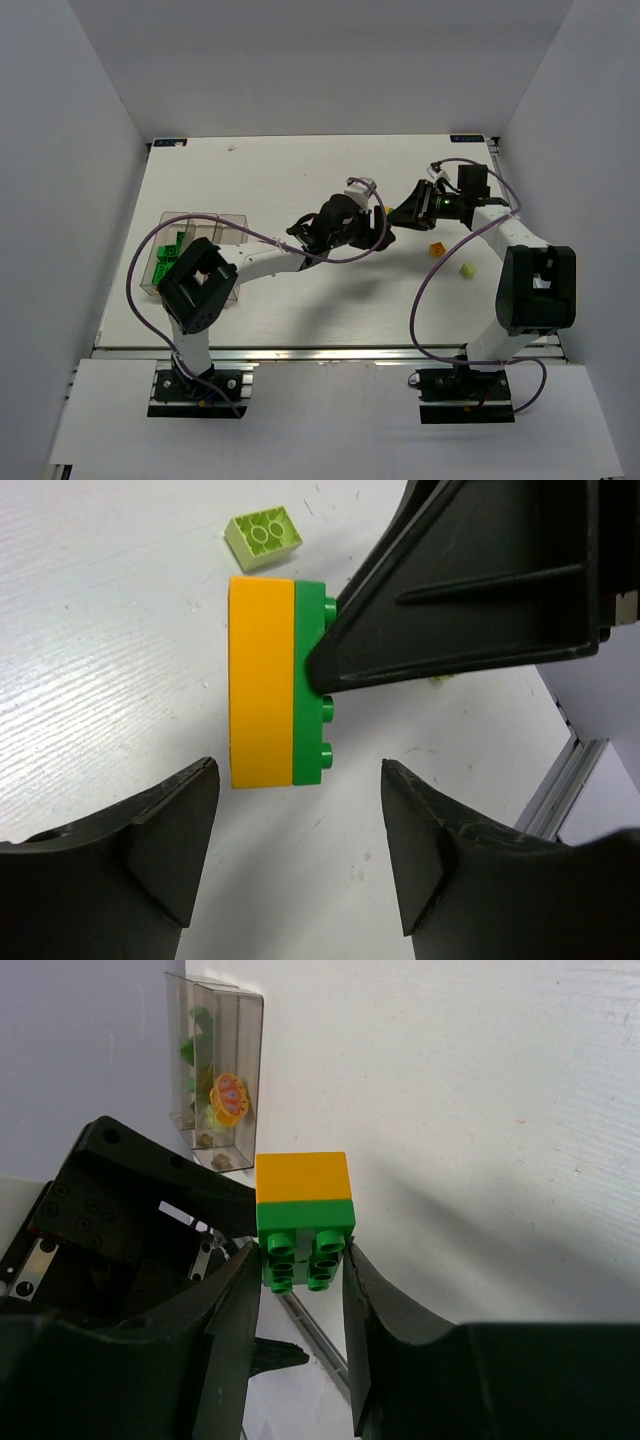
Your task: Sort the legos into containers by color
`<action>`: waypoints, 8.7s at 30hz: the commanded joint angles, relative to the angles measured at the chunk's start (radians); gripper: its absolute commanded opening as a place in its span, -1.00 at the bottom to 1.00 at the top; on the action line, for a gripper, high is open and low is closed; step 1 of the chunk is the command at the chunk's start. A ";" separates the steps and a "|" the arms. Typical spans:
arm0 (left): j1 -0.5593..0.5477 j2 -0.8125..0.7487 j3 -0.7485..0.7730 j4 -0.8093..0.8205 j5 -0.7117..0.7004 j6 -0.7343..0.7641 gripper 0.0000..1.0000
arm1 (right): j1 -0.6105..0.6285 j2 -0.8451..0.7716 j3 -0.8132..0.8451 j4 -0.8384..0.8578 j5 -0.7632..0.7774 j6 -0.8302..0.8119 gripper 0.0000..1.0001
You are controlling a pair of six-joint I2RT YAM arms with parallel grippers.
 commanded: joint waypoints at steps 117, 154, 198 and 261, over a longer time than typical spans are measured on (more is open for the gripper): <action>0.336 -0.290 -0.253 0.372 0.694 -0.339 -0.33 | 0.186 -0.060 0.290 -0.346 -0.498 -0.876 -1.00; 0.359 -0.280 -0.264 0.440 0.735 -0.393 -0.33 | 0.177 -0.059 0.276 -0.330 -0.532 -0.861 -0.31; 0.359 -0.262 -0.295 0.558 0.746 -0.466 -0.34 | 0.209 -0.028 0.055 0.727 -0.425 0.156 0.16; 0.764 -0.699 -0.264 -0.825 -0.091 0.051 -0.66 | 0.271 -0.068 0.173 -0.103 -0.106 -0.664 -1.00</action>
